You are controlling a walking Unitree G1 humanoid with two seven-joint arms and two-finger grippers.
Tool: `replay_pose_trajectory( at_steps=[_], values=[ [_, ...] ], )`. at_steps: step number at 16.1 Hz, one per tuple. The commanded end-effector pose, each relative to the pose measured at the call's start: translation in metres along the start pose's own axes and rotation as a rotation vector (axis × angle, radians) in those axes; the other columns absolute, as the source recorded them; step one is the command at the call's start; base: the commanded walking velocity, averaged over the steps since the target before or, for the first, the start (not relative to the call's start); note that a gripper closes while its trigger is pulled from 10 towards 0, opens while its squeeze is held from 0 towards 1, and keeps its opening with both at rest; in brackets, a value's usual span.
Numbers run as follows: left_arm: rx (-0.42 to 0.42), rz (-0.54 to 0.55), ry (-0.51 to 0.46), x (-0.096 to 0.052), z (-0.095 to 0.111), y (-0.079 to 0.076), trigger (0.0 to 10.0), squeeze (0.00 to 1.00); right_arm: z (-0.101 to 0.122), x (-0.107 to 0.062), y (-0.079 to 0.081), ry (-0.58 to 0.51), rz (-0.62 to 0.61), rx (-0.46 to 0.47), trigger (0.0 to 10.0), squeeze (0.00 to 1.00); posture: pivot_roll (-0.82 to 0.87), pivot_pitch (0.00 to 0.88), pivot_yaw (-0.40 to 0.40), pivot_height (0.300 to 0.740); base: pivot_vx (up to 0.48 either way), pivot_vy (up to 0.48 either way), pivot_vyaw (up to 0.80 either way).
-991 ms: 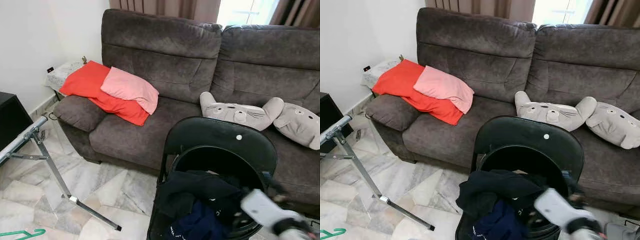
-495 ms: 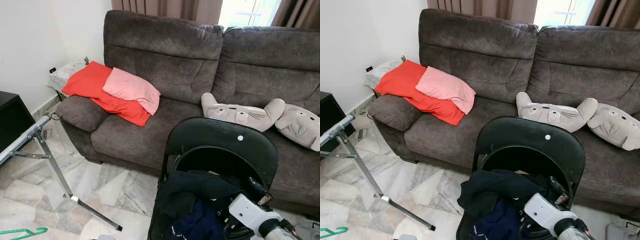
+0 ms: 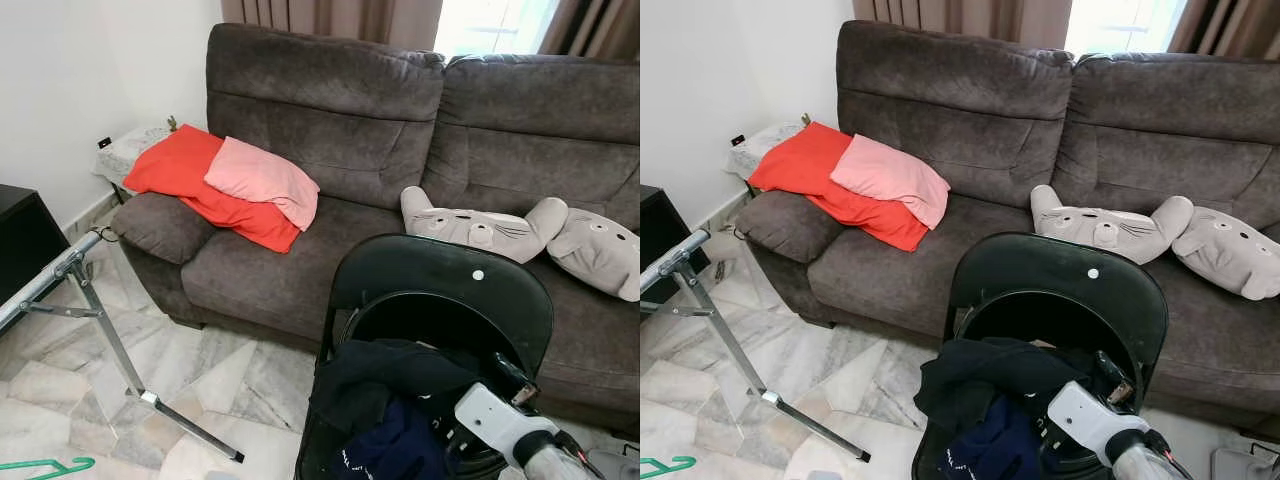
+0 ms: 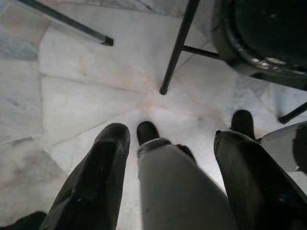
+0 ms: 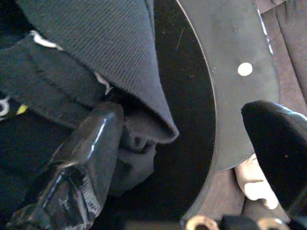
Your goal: Hang hanger
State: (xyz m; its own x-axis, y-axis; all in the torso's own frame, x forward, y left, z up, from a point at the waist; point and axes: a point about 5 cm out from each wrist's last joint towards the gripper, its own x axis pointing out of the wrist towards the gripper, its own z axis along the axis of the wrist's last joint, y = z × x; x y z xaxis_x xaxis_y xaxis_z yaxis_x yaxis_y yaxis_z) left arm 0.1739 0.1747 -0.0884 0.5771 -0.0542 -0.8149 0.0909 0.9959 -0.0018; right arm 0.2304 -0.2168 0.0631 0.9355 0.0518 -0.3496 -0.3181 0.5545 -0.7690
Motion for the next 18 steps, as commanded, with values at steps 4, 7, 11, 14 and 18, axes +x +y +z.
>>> replay_pose_trajectory(
  at_steps=[4,7,11,14,18],
  values=[
    [-0.014,0.025,0.029,-0.005,-0.008,0.023,10.0,0.00,0.004,0.010,-0.006,-0.031,-0.006,-0.016,10.0,0.00,-0.06,0.033,-0.006,0.740,0.000,0.000,0.00],
    [-0.015,0.032,0.029,-0.006,-0.008,0.029,10.0,0.00,0.010,0.015,-0.006,-0.075,-0.005,-0.019,10.0,0.00,-0.06,0.038,-0.005,0.740,0.000,0.000,0.00],
    [-0.015,0.028,0.030,-0.006,-0.009,0.027,10.0,0.00,0.032,0.022,-0.007,-0.211,0.008,0.019,10.0,0.00,-0.06,0.041,-0.003,0.740,0.000,0.000,0.00],
    [-0.014,0.020,0.030,-0.006,-0.010,0.022,10.0,0.00,0.039,0.027,-0.011,-0.276,0.015,0.049,10.0,0.00,-0.05,0.041,0.000,0.740,0.000,0.000,0.00],
    [-0.008,0.004,0.030,-0.003,-0.010,0.009,10.0,0.00,0.035,0.032,-0.002,-0.248,0.104,0.061,10.0,0.00,-0.05,0.040,0.002,0.740,0.000,0.000,0.00]
  ],
)
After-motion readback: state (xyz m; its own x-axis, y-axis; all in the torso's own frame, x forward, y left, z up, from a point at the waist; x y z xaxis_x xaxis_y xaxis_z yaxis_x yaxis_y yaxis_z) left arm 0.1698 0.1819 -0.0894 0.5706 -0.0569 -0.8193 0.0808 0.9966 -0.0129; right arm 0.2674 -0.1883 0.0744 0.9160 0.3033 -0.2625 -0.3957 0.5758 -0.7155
